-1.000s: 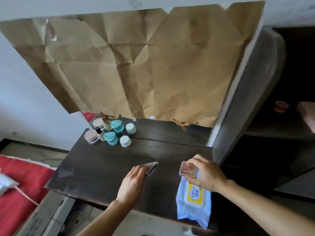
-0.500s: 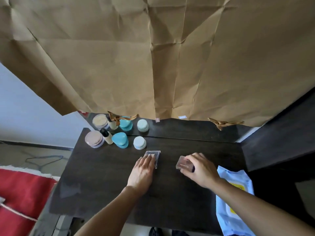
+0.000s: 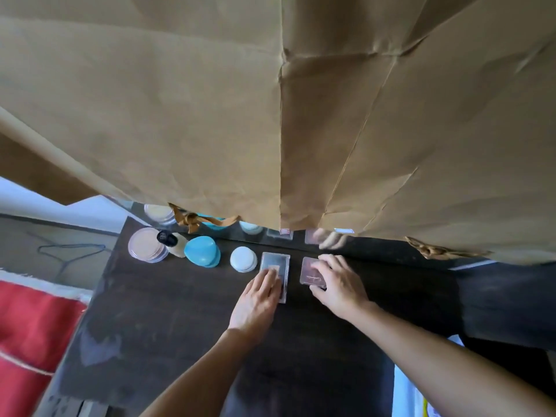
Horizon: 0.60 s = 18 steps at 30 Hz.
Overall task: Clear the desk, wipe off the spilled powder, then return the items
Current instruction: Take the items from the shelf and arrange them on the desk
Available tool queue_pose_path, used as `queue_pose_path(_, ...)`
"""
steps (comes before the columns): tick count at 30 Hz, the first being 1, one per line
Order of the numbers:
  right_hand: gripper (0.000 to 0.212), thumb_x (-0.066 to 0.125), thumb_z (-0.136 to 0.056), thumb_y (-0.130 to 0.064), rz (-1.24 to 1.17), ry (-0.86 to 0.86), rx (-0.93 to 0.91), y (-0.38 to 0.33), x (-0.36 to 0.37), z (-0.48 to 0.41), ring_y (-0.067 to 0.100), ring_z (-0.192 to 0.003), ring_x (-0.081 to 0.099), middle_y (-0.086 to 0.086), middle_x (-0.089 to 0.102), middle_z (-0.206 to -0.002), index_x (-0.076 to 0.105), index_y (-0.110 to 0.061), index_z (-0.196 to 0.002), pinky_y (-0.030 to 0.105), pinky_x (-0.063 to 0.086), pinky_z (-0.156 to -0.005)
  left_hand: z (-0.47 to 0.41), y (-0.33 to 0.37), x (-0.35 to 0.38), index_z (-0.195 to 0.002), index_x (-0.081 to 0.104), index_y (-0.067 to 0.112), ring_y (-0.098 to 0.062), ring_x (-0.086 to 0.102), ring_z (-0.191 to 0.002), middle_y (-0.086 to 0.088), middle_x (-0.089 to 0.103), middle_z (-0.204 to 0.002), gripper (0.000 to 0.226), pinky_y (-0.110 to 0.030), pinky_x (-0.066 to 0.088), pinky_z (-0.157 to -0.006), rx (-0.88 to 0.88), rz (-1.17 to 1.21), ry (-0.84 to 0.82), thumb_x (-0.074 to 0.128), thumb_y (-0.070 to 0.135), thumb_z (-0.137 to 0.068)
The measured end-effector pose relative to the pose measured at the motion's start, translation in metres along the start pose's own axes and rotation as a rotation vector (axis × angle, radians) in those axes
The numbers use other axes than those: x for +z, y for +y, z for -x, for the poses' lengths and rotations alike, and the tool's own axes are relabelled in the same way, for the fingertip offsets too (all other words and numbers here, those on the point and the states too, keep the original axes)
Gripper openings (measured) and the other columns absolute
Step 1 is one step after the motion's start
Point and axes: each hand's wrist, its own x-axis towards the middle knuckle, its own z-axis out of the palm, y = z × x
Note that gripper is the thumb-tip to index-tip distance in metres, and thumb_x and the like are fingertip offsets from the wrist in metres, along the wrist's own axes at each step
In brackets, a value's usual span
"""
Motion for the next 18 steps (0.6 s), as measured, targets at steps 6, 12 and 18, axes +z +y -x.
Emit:
queue_pose_path(6, 0.046, 0.079, -0.069, -0.029, 0.018, -0.076, 0.02, -0.003, 0.004, -0.004, 0.024, -0.122, 0.05, -0.001, 0.054, -0.133, 0.062, -0.02, -0.111, 0.038, 0.048, -0.086, 0.001, -0.004, 0.0, -0.117, 0.061, 0.0, -0.036, 0.057, -0.117, -0.019, 0.058, -0.127, 0.048, -0.041, 0.052, -0.092, -0.002, -0.041, -0.051, 0.055, 0.013, -0.072)
queue_pose_path(12, 0.045, 0.073, -0.075, -0.029, -0.001, 0.004, 0.053, 0.002, -0.02, 0.029, 0.025, -0.121, 0.05, 0.003, 0.052, -0.134, 0.062, -0.022, -0.118, 0.039, 0.047, -0.088, 0.009, 0.012, -0.023, -0.089, 0.07, 0.012, -0.031, 0.064, -0.1, -0.012, 0.064, -0.109, 0.034, -0.035, 0.055, -0.076, -0.022, -0.095, -0.029, 0.078, 0.015, -0.056)
queue_pose_path(18, 0.03, 0.075, -0.074, -0.024, -0.053, 0.263, 0.164, 0.013, -0.057, 0.115, 0.021, -0.102, 0.063, 0.0, 0.062, -0.116, 0.068, -0.018, -0.103, 0.03, 0.051, -0.08, 0.024, 0.061, -0.057, -0.074, 0.064, 0.019, -0.02, 0.061, -0.068, 0.002, 0.06, -0.075, 0.01, -0.029, 0.051, -0.06, 0.189, -0.058, 0.108, 0.068, 0.02, -0.064)
